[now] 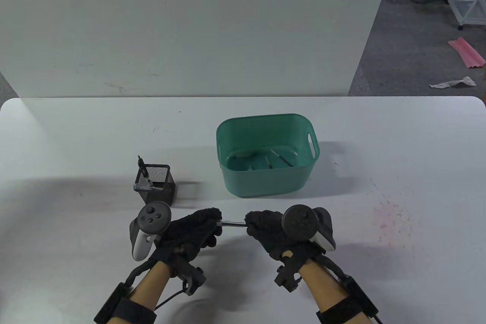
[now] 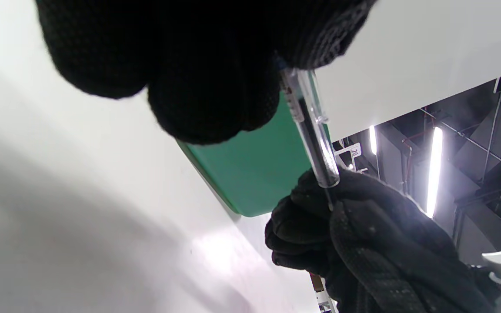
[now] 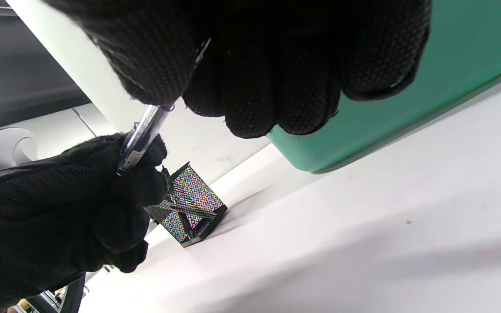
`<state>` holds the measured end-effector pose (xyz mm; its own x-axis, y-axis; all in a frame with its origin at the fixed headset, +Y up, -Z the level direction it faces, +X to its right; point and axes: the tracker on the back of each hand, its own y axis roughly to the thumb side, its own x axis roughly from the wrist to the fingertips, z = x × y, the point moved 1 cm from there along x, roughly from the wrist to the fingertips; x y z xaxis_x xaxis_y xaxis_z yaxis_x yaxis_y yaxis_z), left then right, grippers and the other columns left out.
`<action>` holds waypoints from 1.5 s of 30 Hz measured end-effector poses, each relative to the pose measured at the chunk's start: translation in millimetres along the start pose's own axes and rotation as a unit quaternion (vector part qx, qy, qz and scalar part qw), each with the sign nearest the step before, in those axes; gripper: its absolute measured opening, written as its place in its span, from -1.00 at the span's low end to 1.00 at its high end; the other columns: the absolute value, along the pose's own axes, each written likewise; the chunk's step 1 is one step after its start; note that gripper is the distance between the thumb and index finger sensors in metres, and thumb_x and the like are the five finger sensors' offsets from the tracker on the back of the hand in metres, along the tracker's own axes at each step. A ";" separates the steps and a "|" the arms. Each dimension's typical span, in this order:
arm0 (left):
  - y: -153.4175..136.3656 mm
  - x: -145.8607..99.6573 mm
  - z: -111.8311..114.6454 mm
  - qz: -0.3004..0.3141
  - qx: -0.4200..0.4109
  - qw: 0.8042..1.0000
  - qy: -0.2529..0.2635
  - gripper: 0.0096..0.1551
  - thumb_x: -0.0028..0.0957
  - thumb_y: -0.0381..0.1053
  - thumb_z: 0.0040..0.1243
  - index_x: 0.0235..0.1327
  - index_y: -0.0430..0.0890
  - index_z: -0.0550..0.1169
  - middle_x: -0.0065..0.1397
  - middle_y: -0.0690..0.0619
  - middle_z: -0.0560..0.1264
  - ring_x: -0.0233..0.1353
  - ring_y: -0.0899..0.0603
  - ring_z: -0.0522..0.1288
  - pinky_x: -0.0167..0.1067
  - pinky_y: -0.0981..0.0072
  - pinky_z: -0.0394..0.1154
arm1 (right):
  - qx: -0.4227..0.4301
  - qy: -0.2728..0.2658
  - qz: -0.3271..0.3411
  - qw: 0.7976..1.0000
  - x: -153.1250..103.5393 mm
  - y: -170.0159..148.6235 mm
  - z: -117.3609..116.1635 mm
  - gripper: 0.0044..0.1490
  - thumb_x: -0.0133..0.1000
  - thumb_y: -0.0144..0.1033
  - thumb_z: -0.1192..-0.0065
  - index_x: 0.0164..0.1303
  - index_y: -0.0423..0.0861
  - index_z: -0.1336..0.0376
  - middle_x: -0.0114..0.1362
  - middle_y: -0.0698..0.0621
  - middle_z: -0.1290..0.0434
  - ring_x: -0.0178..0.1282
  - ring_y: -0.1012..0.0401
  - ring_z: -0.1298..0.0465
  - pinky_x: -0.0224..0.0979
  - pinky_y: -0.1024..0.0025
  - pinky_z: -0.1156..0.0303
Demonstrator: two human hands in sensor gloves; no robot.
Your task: Disassemble pens into components
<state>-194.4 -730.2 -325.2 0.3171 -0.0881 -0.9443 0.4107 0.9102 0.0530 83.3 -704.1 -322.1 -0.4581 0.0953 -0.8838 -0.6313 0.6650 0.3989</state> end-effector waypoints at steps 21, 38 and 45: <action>-15.8 -3.3 -37.5 -0.026 -0.009 0.997 0.074 -0.51 0.12 0.03 0.18 0.33 0.04 0.53 0.24 -0.06 0.67 -0.03 -0.06 0.78 0.02 -0.08 0.66 | -0.016 -0.199 -0.071 0.977 -6.7 -10.8 83.3 -0.48 0.27 -0.15 -0.21 0.36 -0.15 -0.34 0.29 -0.18 -0.52 0.29 -0.15 -0.50 0.35 -0.19 -0.42; -16.7 -2.4 -39.9 -0.033 0.017 0.996 0.082 -0.52 0.10 0.03 0.25 0.30 0.07 0.55 0.29 -0.06 0.65 0.01 -0.07 0.77 0.05 -0.09 0.65 | -0.226 -0.188 -0.242 0.924 85.5 17.2 103.9 -0.48 0.27 -0.11 -0.23 0.33 -0.14 -0.35 0.23 -0.15 -0.54 0.22 -0.10 -0.52 0.31 -0.11 -0.45; -16.9 -2.8 -41.2 -0.034 0.017 0.996 0.085 -0.53 0.10 0.04 0.26 0.30 0.08 0.55 0.29 -0.07 0.65 0.01 -0.08 0.77 0.05 -0.09 0.65 | -0.255 -0.166 -0.269 0.914 112.5 14.9 89.0 -0.48 0.27 -0.10 -0.23 0.35 -0.12 -0.35 0.27 -0.14 -0.53 0.27 -0.11 -0.50 0.36 -0.15 -0.43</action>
<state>-237.4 -728.7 -336.8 0.1392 -0.0774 -0.9872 0.4564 0.8897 -0.0054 78.1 -617.5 -437.3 0.1661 0.1328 -0.9771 -0.9574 0.2591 -0.1275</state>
